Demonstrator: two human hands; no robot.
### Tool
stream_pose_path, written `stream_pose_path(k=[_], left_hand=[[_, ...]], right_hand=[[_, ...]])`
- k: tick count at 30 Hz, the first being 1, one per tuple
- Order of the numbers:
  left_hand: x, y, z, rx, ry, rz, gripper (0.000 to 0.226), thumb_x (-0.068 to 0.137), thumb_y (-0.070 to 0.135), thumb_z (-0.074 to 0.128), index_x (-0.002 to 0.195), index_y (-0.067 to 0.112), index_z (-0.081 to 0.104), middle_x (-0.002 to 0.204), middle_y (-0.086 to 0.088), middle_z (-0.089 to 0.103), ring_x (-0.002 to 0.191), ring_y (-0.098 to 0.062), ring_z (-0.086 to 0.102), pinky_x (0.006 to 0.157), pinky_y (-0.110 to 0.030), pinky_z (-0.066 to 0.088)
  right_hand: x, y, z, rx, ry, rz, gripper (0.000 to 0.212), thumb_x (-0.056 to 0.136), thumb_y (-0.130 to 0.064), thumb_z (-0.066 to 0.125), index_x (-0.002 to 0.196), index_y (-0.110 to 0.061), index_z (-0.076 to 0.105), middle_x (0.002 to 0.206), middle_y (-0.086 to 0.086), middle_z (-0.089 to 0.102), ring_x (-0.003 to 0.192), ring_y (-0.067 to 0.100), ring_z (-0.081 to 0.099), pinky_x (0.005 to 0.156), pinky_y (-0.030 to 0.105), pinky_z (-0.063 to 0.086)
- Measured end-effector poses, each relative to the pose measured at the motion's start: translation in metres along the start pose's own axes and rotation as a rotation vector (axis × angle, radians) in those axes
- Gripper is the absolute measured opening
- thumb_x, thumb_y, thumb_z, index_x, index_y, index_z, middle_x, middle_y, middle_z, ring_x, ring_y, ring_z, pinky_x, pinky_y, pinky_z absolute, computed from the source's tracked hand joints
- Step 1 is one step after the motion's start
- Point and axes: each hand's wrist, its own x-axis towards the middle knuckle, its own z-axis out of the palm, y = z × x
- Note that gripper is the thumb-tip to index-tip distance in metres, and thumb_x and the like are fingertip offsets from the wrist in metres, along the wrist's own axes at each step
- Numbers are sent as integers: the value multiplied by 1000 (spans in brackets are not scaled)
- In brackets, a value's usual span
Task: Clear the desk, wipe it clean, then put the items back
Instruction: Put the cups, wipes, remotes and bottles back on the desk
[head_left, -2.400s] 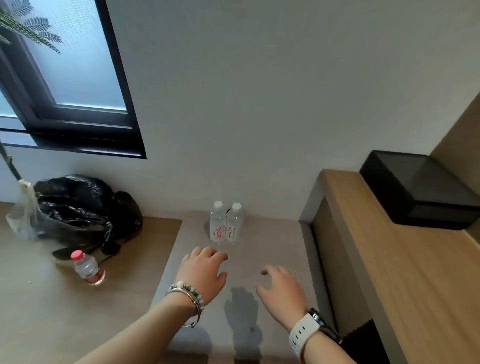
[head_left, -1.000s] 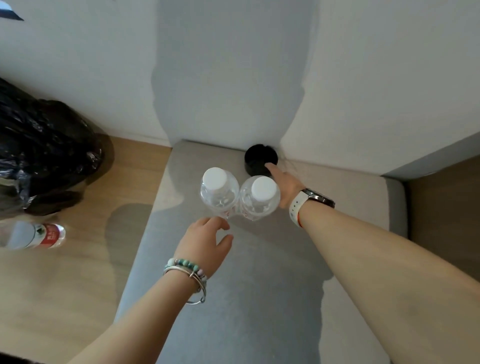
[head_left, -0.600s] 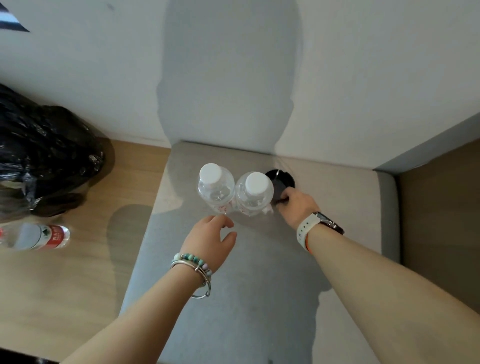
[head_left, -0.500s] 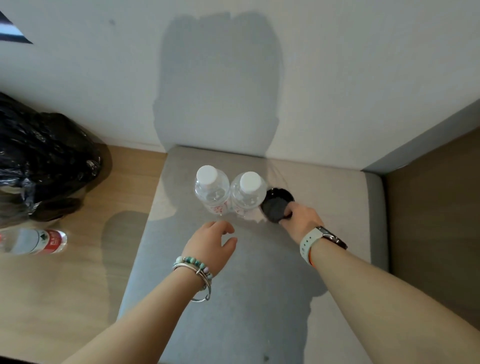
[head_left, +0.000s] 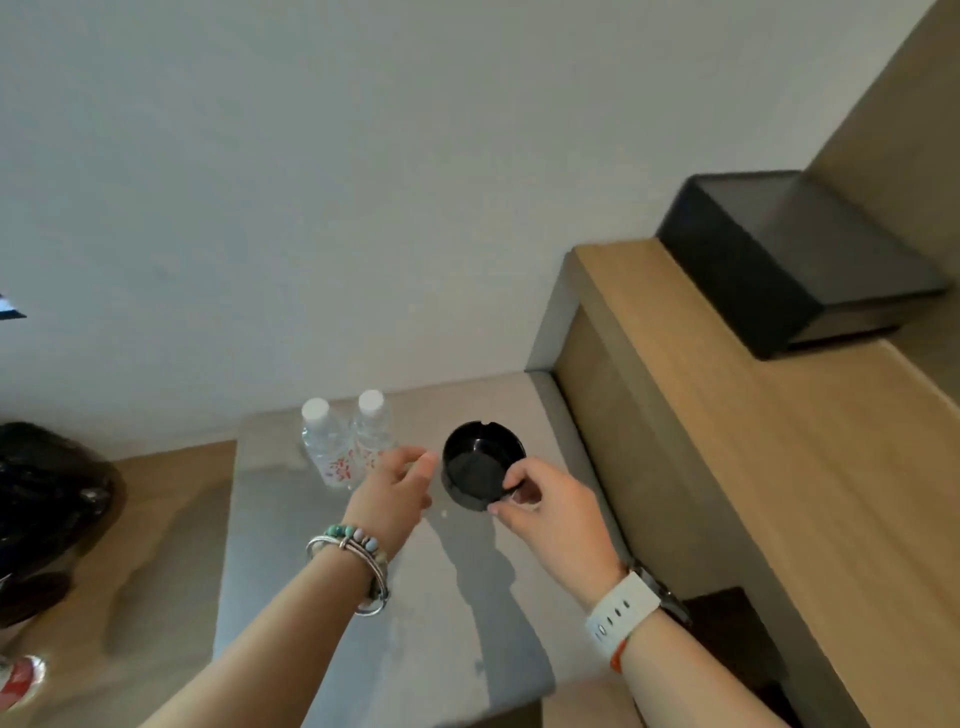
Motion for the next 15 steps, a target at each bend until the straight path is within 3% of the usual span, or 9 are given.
stream_pose_path(k=[2,6,8,11,15], left_hand=[[-35,18,10,-47,-136,-16,11,97,29,46,96,24,56,90,-2,60,75,-17,61,68,-30,49],[-114,42,41,-46,-373,14,11,96,24,48,105,21,54,104,-11,65,76,-22,66,73,-32,52],[-152,52,62,-18,-460,61,18,95,23,51,112,18,53,104,-15,66,74,-22,67,68,-31,54],[-212,65,104,93,-574,160,21,94,25,54,113,17,52,99,-18,66,78,-26,67,73,-37,56],[-304,65,174,195,-717,252,15,92,25,56,105,19,50,77,-9,60,62,-16,59,70,-33,57]], right_hand=[[-47,-11,-23,0,66,-10,36,76,-16,75,73,-37,46,70,-16,50,71,0,49,63,14,37],[-140,-18,-64,-23,227,28,21,79,-28,72,84,-32,52,85,-15,50,84,-3,47,70,9,36],[-186,-14,-84,-11,341,81,21,78,-30,72,85,-31,53,89,-12,50,87,-2,46,71,10,37],[-257,-1,-115,47,492,188,24,77,-30,74,82,-34,51,90,-13,49,83,0,49,68,12,37],[-362,31,-150,133,681,312,25,75,-27,77,83,-28,52,95,-9,44,82,5,53,72,15,44]])
